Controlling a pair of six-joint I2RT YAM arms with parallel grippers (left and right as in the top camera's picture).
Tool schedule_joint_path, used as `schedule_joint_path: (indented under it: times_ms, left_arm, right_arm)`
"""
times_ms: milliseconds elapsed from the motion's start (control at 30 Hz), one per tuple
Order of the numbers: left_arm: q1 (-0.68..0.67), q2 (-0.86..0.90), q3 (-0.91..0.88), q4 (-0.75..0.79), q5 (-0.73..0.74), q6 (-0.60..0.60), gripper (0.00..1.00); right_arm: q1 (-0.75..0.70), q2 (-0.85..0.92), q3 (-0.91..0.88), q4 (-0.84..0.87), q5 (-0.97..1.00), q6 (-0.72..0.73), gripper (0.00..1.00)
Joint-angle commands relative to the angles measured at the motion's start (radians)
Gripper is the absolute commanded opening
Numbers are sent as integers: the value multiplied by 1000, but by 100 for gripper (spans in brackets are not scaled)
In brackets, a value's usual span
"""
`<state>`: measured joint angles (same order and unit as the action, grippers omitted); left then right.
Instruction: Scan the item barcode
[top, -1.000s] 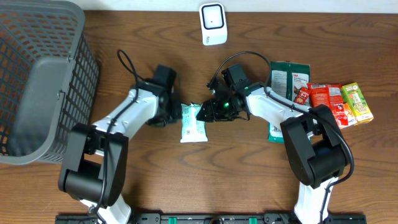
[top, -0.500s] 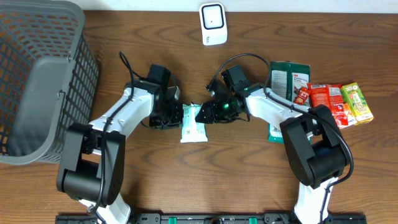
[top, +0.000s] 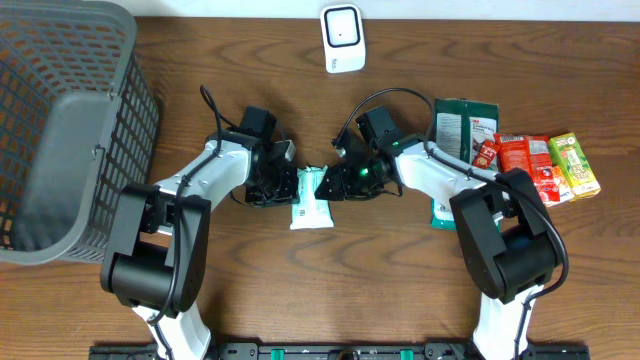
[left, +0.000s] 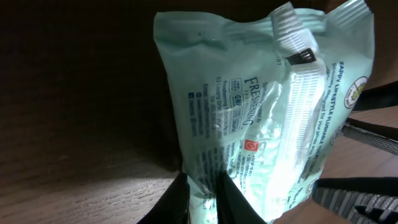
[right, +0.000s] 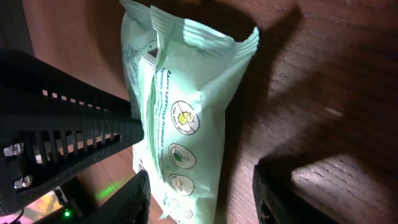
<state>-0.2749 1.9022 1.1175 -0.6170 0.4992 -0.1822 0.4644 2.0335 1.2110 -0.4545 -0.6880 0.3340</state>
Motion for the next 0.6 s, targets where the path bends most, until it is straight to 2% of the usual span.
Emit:
schedule_joint_path:
  times_ms: [0, 267, 500, 567]
  left_arm:
    - [2, 55, -15, -3, -74, 13, 17]
    - [2, 55, -15, -3, -74, 13, 17]
    - [2, 55, -15, -3, -73, 13, 17]
    - [2, 55, -15, -3, -73, 13, 17]
  right_arm:
    - [47, 5, -32, 25, 28, 11, 49]
    - [100, 9, -92, 183, 27, 36, 44]
    - [103, 9, -95, 208, 28, 24, 19]
    - [103, 9, -95, 209, 28, 24, 19]
